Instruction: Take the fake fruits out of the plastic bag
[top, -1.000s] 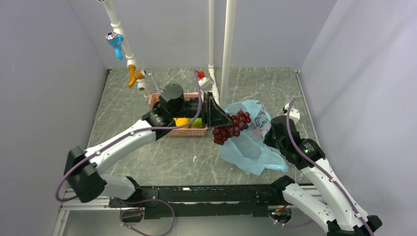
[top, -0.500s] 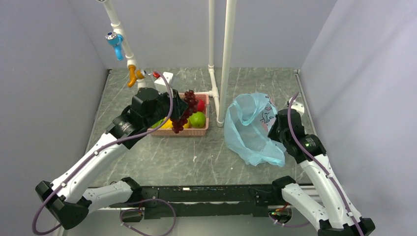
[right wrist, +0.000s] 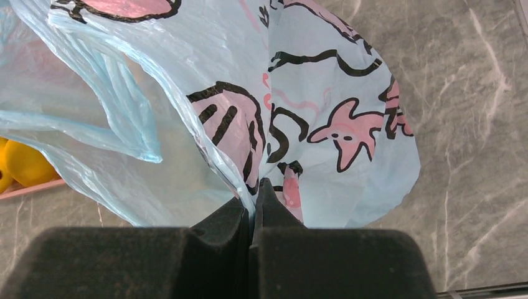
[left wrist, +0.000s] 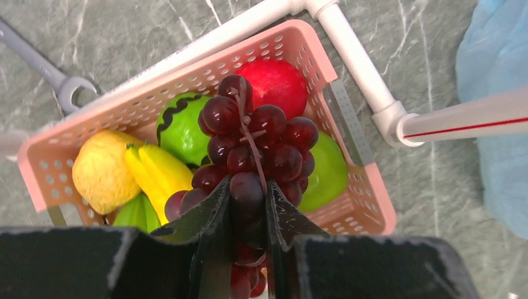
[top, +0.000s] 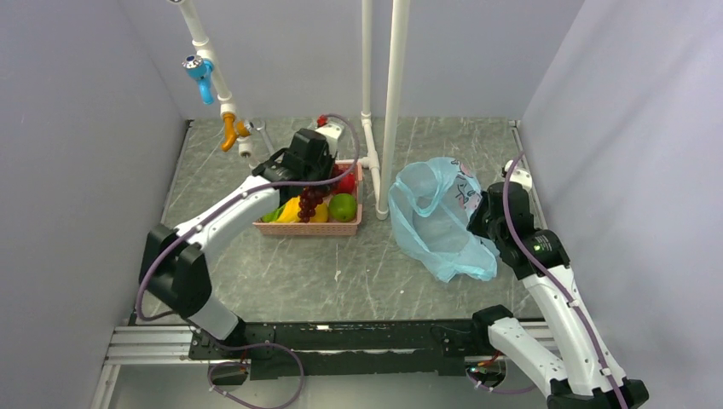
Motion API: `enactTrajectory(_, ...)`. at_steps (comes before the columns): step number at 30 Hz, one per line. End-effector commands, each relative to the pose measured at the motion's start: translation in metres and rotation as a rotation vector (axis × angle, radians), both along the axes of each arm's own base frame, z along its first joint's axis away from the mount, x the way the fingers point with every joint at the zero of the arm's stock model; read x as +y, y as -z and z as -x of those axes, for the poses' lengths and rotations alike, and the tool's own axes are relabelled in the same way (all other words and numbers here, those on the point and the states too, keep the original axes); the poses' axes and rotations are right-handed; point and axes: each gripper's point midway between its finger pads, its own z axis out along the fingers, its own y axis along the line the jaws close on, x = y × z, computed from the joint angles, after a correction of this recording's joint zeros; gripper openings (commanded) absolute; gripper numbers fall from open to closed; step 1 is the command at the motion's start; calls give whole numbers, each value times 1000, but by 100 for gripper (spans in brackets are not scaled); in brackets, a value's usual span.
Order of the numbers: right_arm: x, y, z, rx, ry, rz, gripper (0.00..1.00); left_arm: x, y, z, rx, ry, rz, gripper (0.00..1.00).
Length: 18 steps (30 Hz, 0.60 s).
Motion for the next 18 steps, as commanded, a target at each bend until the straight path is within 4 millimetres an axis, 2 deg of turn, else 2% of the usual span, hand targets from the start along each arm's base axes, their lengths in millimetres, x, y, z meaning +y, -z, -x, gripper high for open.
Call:
enactTrajectory(1, 3, -21, -13, -76, -18, -6, 0, -18, -7, -21, -53, 141, -82, 0)
enactTrajectory(8, 4, -17, -16, -68, -18, -15, 0, -20, 28, -26, 34, 156, -145, 0)
enactTrajectory(9, 4, -17, -16, -65, -16, -12, 0, -20, 32, -26, 46, 156, -151, 4)
enactTrajectory(10, 2, -15, -16, -59, -13, -8, 0, -18, 34, -26, 55, 148, -158, 11)
enactTrajectory(12, -1, -15, -16, -54, 1, -1, 0, -12, 36, -26, 68, 109, -171, 41)
enactTrajectory(14, -3, -15, -18, -51, 15, -2, 0, -2, 34, -26, 73, 34, -169, 60)
enactTrajectory(18, -9, -18, -27, -55, 46, -5, 0, 7, 15, -17, 50, -22, -126, 71)
